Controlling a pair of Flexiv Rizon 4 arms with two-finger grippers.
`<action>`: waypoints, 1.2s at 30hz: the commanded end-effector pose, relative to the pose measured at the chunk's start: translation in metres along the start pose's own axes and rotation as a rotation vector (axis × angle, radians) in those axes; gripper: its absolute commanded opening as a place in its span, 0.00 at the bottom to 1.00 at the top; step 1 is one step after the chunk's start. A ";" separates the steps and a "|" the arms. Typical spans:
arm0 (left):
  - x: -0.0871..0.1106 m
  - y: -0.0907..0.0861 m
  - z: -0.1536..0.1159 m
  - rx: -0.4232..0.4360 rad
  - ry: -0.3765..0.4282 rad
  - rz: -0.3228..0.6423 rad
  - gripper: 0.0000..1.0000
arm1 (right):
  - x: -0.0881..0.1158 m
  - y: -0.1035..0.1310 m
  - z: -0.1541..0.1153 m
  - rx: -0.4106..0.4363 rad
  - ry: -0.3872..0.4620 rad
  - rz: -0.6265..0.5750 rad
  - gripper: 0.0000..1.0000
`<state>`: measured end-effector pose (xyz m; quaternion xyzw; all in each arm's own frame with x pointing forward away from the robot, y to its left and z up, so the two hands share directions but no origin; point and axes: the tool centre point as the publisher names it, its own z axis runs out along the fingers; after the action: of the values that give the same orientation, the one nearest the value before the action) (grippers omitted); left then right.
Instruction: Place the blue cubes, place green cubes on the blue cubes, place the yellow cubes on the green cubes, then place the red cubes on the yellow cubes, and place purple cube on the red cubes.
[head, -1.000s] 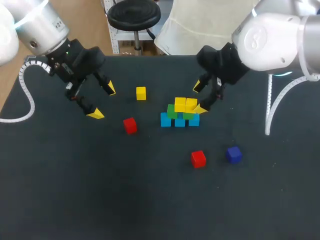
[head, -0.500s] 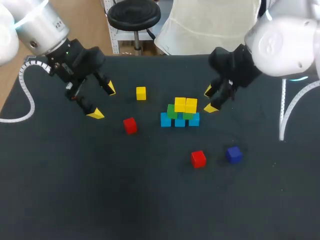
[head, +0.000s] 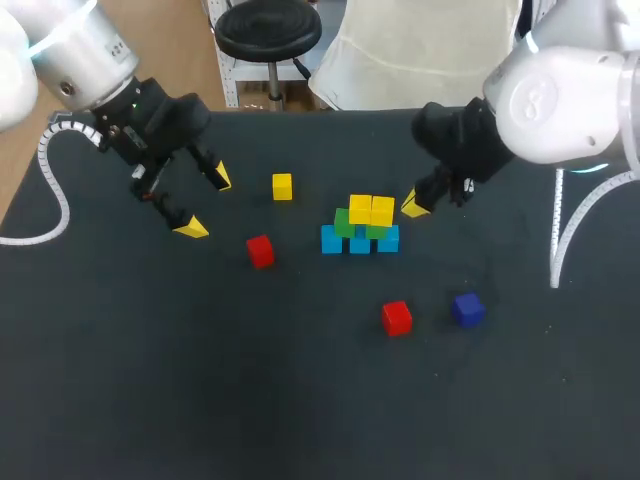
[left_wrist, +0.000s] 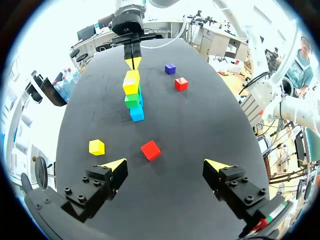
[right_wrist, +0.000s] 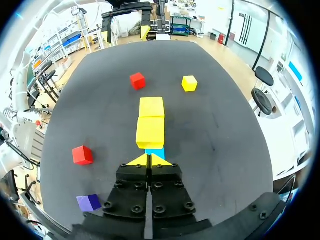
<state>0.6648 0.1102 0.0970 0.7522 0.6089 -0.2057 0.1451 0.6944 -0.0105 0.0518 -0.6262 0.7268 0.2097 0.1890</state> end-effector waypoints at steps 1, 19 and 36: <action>0.001 0.000 0.000 0.000 -0.001 0.003 1.00 | -0.002 -0.004 0.003 -0.007 -0.004 -0.002 0.00; 0.001 0.000 0.000 0.000 -0.001 0.003 1.00 | -0.008 -0.008 0.005 -0.009 -0.022 -0.006 0.00; 0.001 0.000 0.000 0.000 -0.001 0.003 1.00 | 0.004 -0.004 -0.006 0.015 -0.016 0.008 0.00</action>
<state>0.6648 0.1102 0.0970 0.7522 0.6089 -0.2057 0.1451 0.7054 -0.0100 0.0513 -0.6221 0.7287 0.2128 0.1918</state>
